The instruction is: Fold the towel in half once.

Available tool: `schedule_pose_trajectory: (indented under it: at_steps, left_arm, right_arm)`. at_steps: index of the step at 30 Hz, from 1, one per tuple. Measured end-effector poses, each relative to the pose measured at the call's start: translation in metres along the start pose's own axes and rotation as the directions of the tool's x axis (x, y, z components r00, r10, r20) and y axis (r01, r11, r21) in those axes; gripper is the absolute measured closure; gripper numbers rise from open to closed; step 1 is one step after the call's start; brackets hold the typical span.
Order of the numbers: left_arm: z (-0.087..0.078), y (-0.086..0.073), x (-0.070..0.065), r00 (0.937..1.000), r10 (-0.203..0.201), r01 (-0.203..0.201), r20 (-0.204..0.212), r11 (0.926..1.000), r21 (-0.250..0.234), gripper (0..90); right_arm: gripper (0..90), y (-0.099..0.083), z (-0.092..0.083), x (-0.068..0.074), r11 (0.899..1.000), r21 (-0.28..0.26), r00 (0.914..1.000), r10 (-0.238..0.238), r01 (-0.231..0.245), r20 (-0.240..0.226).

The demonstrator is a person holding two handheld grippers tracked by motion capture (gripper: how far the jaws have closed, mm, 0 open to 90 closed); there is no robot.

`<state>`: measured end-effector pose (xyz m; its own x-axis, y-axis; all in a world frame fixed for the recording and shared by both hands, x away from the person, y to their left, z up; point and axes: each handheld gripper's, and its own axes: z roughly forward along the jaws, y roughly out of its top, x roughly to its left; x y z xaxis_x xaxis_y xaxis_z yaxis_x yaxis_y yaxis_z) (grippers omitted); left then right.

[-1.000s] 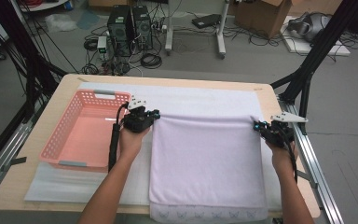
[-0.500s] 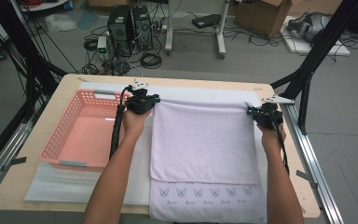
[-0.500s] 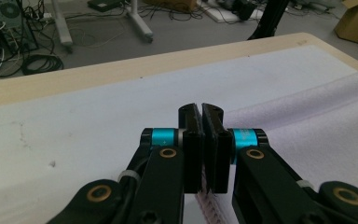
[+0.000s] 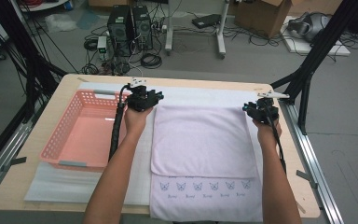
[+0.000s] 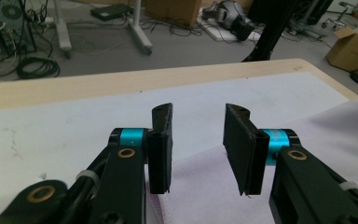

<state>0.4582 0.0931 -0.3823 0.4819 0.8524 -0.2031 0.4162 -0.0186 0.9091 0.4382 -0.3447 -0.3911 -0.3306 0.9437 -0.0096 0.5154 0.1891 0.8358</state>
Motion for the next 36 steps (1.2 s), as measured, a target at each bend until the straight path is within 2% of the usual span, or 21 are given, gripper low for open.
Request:
schedule_pose_trajectory:
  at_steps: [3,5,7,10,11,14,16,20,22,24,27,29,31,36]
  left_arm:
    - [-0.005,0.001,-0.005,0.9994,0.003,-0.003,0.033,1.0,-0.004,59.0]
    - [-0.009,-0.004,-0.01,0.9987,-0.008,0.01,0.051,0.9995,-0.031,56.4]
    - [-0.014,-0.01,-0.015,0.9974,-0.011,0.013,0.072,0.9994,-0.033,54.4]
    - [-0.023,-0.018,-0.024,0.9949,0.011,-0.005,0.1,0.9984,-0.057,51.8]
    - [-0.026,-0.019,-0.027,0.9934,0.01,-0.006,0.114,0.999,-0.043,50.9]
    - [-0.034,-0.024,-0.037,0.9931,0.021,-0.015,0.116,0.9983,-0.057,45.5]
    - [-0.04,-0.027,-0.043,0.9911,0.028,-0.02,0.13,0.998,-0.059,42.7]
    - [-0.052,-0.037,-0.053,0.9877,0.062,-0.054,0.143,0.9965,-0.064,39.1]
    - [-0.06,-0.045,-0.058,0.99,0.058,-0.05,0.129,0.997,-0.059,38.7]
    - [-0.068,-0.053,-0.061,0.9892,0.068,-0.064,0.129,0.9972,-0.039,37.9]
    - [-0.08,-0.066,-0.065,0.9872,0.063,-0.057,0.146,0.9974,-0.044,37.9]
    - [-0.088,-0.073,-0.067,0.9862,0.062,-0.058,0.153,0.9979,-0.029,38.3]
    - [-0.096,-0.081,-0.068,0.9865,0.066,-0.063,0.15,0.9977,-0.027,39.1]
    - [-0.112,-0.104,-0.068,0.989,0.033,-0.035,0.144,0.9994,0.009,40.4]
  right_arm:
    - [70.3,0.001,-0.007,0.0,1.0,-0.003,0.9997,0.007,-0.007,-0.023]
    - [68.6,0.001,-0.013,0.001,1.0,-0.003,0.9992,0.005,-0.005,-0.039]
    - [65.8,0.001,-0.019,0.001,1.0,0.005,0.9988,-0.002,0.003,-0.05]
    - [60.4,0.0,-0.031,0.001,1.0,0.008,0.9983,0.0,0.001,-0.059]
    - [57.8,0.0,-0.035,0.0,1.0,0.004,0.9977,0.005,-0.005,-0.067]
    - [51.0,-0.005,-0.046,0.0,1.0,0.002,0.9967,0.023,-0.023,-0.077]
    - [47.9,-0.01,-0.053,0.002,1.0,0.013,0.9969,0.009,-0.008,-0.078]
    - [42.6,-0.026,-0.066,0.003,1.0,0.013,0.9953,0.016,-0.015,-0.095]
    - [39.8,-0.036,-0.07,0.005,0.999,0.031,0.9945,0.021,-0.018,-0.102]
    - [39.8,-0.047,-0.076,0.007,1.0,0.028,0.9932,0.014,-0.01,-0.116]
    - [42.6,-0.064,-0.084,0.011,0.999,0.039,0.9914,0.0,0.006,-0.131]
    - [44.2,-0.077,-0.091,0.014,0.999,0.039,0.989,0.002,0.004,-0.148]
    - [45.8,-0.088,-0.098,0.018,0.999,0.04,0.9876,-0.003,0.01,-0.157]
    - [47.0,-0.108,-0.114,0.024,0.999,0.047,0.9862,-0.01,0.018,-0.165]
